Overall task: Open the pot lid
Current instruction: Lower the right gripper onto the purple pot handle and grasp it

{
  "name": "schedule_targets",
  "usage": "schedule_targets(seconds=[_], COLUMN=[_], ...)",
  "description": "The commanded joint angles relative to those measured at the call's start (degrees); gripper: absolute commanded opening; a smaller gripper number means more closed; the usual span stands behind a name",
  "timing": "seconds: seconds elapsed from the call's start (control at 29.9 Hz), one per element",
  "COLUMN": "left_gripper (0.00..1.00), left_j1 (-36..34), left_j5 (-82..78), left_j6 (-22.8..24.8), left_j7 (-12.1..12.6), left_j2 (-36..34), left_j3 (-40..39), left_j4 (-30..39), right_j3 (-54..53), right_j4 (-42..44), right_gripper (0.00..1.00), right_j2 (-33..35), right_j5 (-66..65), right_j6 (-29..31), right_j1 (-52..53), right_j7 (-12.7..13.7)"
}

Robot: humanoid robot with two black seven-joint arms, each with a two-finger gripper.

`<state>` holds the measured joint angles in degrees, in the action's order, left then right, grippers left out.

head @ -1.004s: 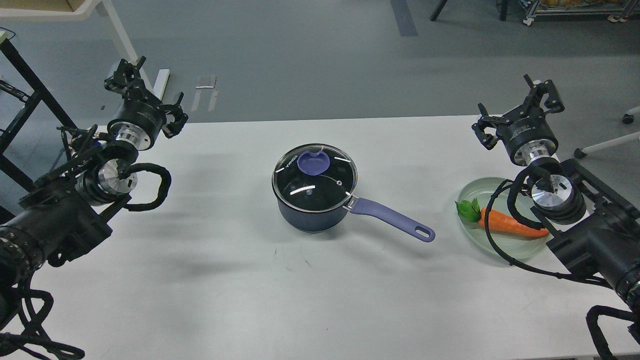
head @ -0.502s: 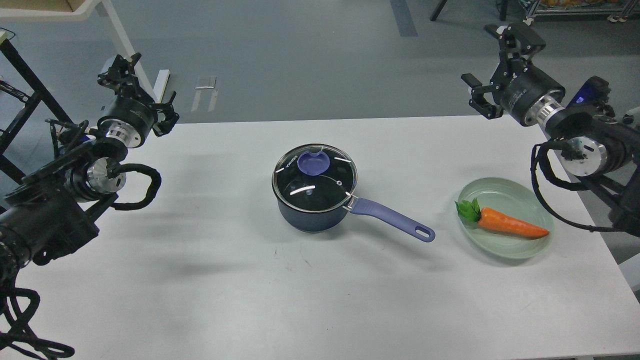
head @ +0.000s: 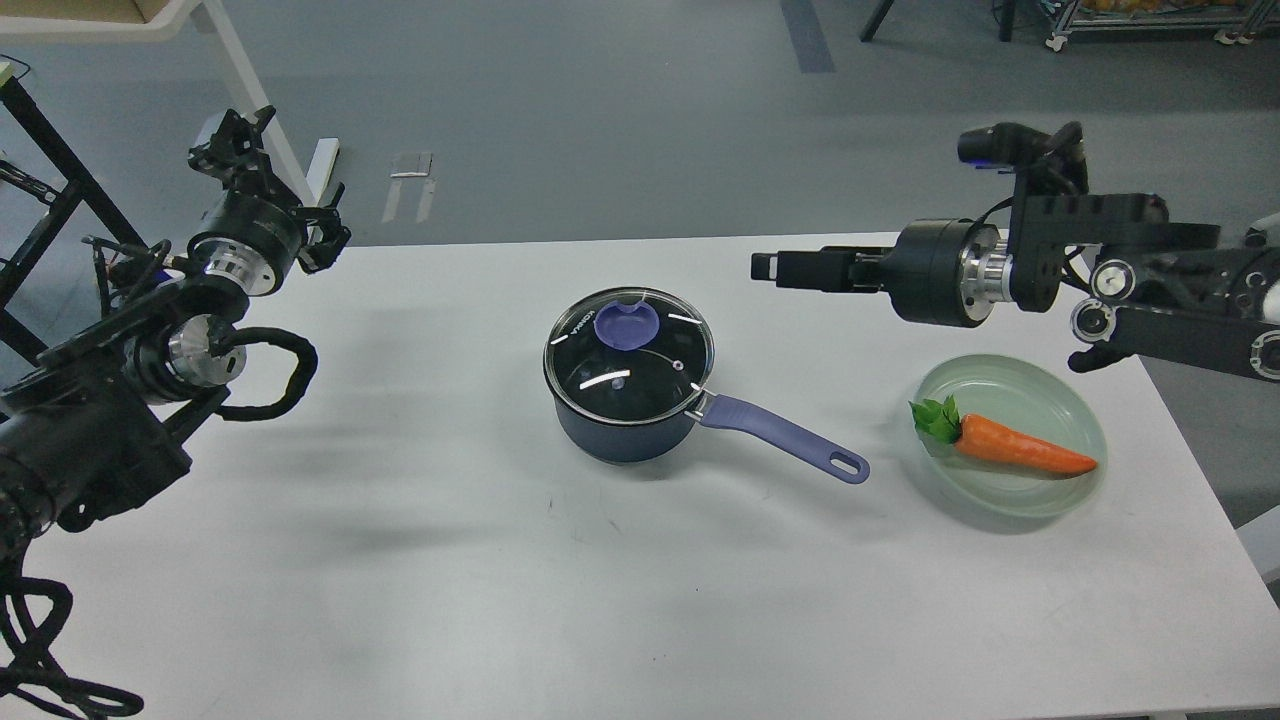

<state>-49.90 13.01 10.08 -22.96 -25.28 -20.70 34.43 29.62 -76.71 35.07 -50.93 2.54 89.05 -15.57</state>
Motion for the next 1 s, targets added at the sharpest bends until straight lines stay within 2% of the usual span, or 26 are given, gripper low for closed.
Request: schedule_targets(seconds=[0.0,0.17,0.33,0.54,0.7,0.97], left_gripper=[0.99,0.99,0.99,0.99,0.99,0.99], left_j1=[-0.1,-0.4,-0.9,-1.6,-1.6,-1.6], left_j5=[0.0,0.0,-0.1,-2.1,-2.4,-2.5], left_j6=[0.0,0.2,0.5,1.3,1.3,1.3], left_j7=[0.1,0.1,0.1,0.1,0.0,0.1], left_j2=[-0.7,-1.0,-1.0,-0.7,-0.3,-0.6], left_j3=[0.0,0.0,0.0,0.0,0.0,0.0], left_j4=[0.0,0.0,0.0,0.0,0.0,0.0], right_j3=[5.2,8.3,12.2,13.3,14.0,14.3], right_j4=[-0.4,-0.4,-0.4,-0.9,-1.2,-1.2], right_gripper=[0.98,0.93,0.9,0.78,0.77,0.67], right_j2=[-3.2,-6.1,-8.6,-9.3,-9.6,-10.8], right_j5=[-7.8,-14.9,-15.5,-14.5,-14.6,-14.5], right_j6=[-0.9,-0.9,-0.9,-1.0,-0.9,-0.9], right_j1=[1.8,2.5,1.7,1.7,1.7,0.8], right_j7=[0.0,0.0,0.2,0.2,0.3,0.3])
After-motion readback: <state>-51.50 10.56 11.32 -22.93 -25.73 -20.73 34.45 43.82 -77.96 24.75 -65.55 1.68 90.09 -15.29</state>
